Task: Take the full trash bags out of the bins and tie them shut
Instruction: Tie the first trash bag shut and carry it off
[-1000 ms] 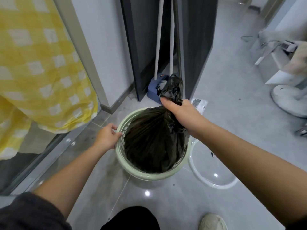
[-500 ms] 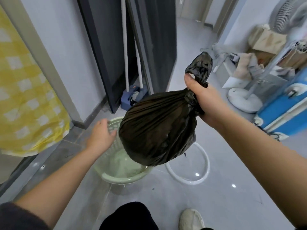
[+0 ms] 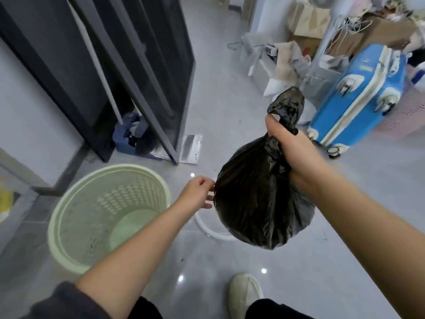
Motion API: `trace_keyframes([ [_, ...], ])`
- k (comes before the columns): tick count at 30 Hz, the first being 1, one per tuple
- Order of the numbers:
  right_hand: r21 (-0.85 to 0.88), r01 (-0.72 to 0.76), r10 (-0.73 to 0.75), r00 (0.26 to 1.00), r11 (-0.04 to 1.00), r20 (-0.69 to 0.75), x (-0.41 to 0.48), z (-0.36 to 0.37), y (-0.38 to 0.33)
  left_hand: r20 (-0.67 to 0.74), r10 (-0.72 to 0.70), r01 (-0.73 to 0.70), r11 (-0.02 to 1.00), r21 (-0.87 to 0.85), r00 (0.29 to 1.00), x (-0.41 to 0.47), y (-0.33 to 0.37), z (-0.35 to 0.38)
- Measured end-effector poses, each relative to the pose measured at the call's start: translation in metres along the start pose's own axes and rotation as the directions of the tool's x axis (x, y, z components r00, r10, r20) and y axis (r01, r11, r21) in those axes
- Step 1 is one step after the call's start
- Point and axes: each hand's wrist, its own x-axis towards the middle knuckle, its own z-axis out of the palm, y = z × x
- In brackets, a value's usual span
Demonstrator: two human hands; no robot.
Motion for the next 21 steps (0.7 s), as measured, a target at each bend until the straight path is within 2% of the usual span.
trace_keyframes([
  [9,0.09,-0.232,0.246,0.945,0.969,-0.214,0.038,-0.068,0.119,0.098,-0.178,0.159,0.972,0.176,0.979,0.077,-0.097,0.078],
  [14,0.09,-0.34,0.352,0.907,0.936,-0.231,0.055,-0.088,0.186,0.139,-0.258,0.223,0.949,0.224,0.956,0.108,-0.155,0.095],
  [16,0.075,-0.375,0.382,0.895,0.924,-0.233,0.057,-0.091,0.199,0.08,-0.233,0.204,0.942,0.265,0.969,0.113,-0.172,0.092],
  [18,0.098,-0.413,0.424,0.874,0.905,-0.238,0.062,-0.095,0.208,-0.065,-0.181,0.192,0.914,0.357,0.981,0.117,-0.187,0.084],
  [21,0.146,-0.433,0.456,0.859,0.889,-0.23,0.068,-0.098,0.214,-0.275,-0.174,0.296,0.812,0.503,0.946,0.125,-0.201,0.061],
])
